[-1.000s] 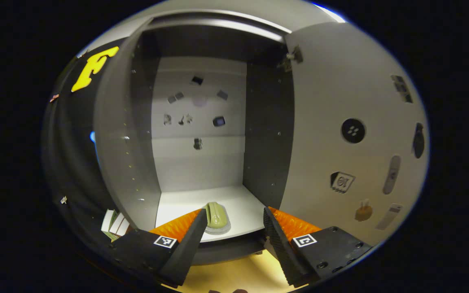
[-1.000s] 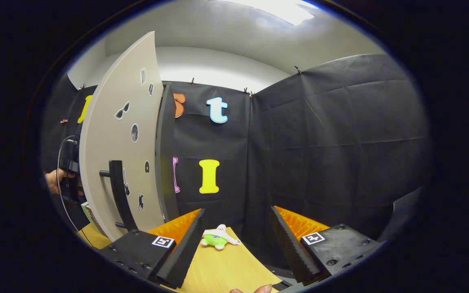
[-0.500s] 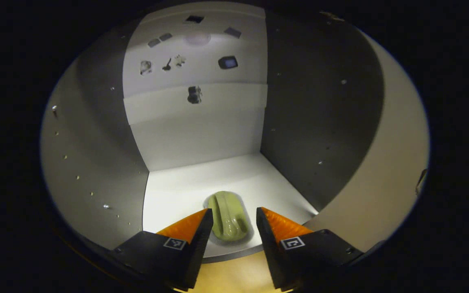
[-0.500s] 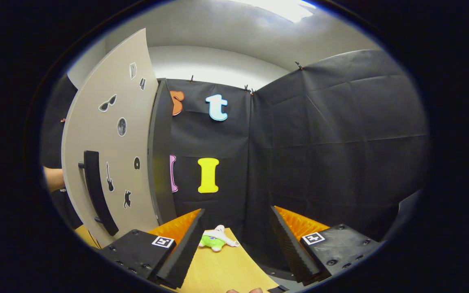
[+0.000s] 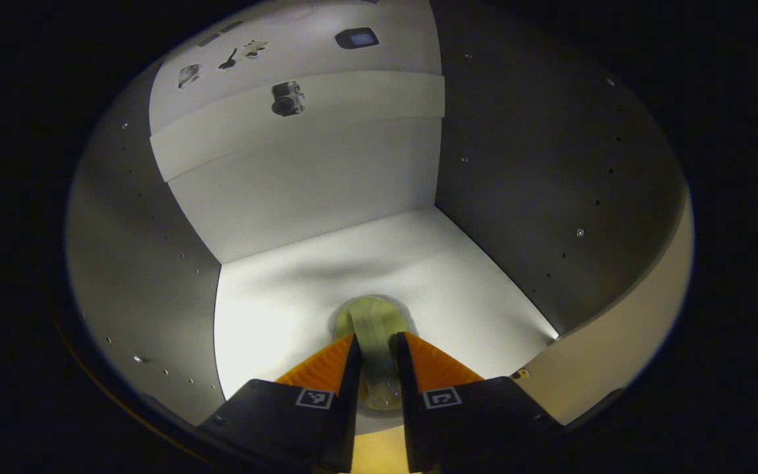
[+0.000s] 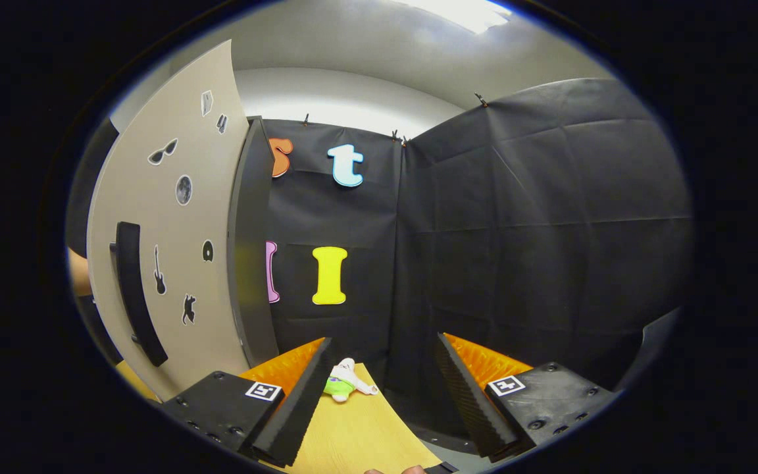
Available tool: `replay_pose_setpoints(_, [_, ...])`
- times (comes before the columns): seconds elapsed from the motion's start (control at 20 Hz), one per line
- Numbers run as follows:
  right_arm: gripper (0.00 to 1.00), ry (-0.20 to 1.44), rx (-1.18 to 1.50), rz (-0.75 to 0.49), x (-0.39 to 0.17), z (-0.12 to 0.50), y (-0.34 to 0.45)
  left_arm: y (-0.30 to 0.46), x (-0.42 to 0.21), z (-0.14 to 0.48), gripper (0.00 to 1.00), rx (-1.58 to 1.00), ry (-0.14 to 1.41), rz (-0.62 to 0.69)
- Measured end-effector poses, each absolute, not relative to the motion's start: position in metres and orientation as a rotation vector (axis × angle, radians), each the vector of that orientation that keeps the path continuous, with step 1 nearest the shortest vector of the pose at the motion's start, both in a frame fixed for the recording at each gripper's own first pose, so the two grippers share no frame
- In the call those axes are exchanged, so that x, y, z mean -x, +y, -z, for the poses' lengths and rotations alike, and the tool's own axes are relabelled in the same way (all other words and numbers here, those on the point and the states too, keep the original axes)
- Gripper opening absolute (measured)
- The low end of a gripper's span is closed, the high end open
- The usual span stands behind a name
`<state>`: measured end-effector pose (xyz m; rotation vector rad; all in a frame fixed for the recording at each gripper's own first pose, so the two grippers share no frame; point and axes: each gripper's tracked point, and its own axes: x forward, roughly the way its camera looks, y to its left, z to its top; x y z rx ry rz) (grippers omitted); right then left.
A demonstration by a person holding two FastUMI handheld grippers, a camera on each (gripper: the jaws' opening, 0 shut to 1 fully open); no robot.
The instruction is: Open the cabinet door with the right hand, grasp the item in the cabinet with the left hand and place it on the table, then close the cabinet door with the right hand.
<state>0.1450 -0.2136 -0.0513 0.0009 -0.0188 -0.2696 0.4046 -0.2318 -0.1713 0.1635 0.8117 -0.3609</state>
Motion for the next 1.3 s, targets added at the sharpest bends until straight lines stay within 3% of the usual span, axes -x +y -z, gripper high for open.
replay_pose_setpoints(0.15, [0.98,-0.016,0.018,0.256,-0.143,0.051,-0.207,-0.23,-0.403,0.167,0.22,-0.159,0.795,0.363])
replay_pose_setpoints(0.35, [0.98,-0.029,0.036,0.234,-0.141,0.047,-0.195,-0.229,-0.383,0.15,0.16,-0.151,0.761,0.422])
replay_pose_setpoints(0.75, [0.98,-0.062,0.016,0.191,-0.14,0.034,-0.16,-0.203,-0.285,0.131,0.16,-0.152,0.711,0.5])
replay_pose_setpoints(1.3, [0.98,-0.096,0.004,0.162,-0.144,0.022,-0.124,-0.191,-0.124,0.219,0.16,-0.045,0.684,0.468])
